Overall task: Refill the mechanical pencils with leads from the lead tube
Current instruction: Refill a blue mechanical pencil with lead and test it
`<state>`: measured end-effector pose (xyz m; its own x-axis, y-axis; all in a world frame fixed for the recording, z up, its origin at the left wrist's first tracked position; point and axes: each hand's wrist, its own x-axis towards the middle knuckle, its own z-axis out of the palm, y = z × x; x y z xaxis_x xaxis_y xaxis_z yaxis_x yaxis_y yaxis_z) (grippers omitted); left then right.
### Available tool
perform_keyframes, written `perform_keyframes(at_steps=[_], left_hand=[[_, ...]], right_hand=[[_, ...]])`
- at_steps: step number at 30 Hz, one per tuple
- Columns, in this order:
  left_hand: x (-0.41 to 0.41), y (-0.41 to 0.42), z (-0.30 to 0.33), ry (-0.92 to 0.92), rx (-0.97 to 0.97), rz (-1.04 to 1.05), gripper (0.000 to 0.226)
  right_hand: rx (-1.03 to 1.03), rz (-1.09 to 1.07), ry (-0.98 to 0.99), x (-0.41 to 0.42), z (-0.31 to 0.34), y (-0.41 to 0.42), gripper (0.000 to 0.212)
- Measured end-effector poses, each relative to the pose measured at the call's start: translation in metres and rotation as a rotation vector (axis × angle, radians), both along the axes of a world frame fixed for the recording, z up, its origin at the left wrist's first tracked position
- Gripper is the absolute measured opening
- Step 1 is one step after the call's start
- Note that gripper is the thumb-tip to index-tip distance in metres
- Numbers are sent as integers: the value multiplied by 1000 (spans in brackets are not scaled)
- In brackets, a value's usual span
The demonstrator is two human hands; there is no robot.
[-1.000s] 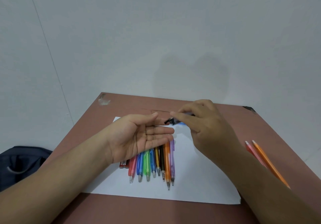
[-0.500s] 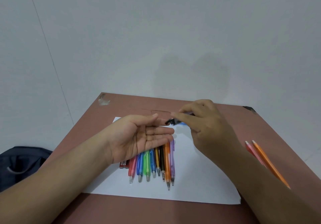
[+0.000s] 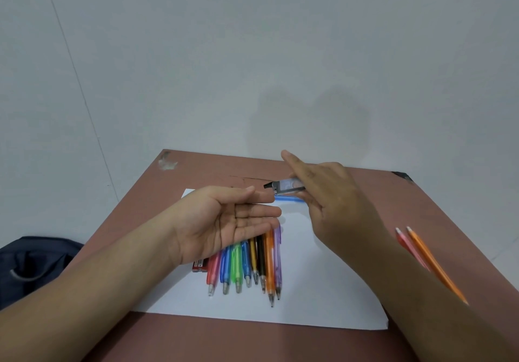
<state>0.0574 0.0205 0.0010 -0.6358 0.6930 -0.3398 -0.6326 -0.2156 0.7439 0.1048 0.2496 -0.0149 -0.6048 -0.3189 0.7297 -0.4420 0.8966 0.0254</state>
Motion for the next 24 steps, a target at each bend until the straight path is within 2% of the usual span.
perform_keyframes(at_steps=[2, 5, 10, 18, 24], left_hand=[[1, 0, 0, 2, -3, 1, 38], [1, 0, 0, -5, -1, 6, 34], [0, 0, 0, -8, -8, -1, 37], [1, 0, 1, -10, -4, 0, 37], [1, 1, 0, -16, 1, 4, 36]], right_hand=[[8, -7, -1, -1, 0, 1, 77], [44, -9, 11, -1, -2, 2, 63], [-61, 1, -89, 4, 2, -4, 90], [-53, -6, -69, -1, -1, -2, 88], [10, 38, -43, -3, 1, 1, 47]])
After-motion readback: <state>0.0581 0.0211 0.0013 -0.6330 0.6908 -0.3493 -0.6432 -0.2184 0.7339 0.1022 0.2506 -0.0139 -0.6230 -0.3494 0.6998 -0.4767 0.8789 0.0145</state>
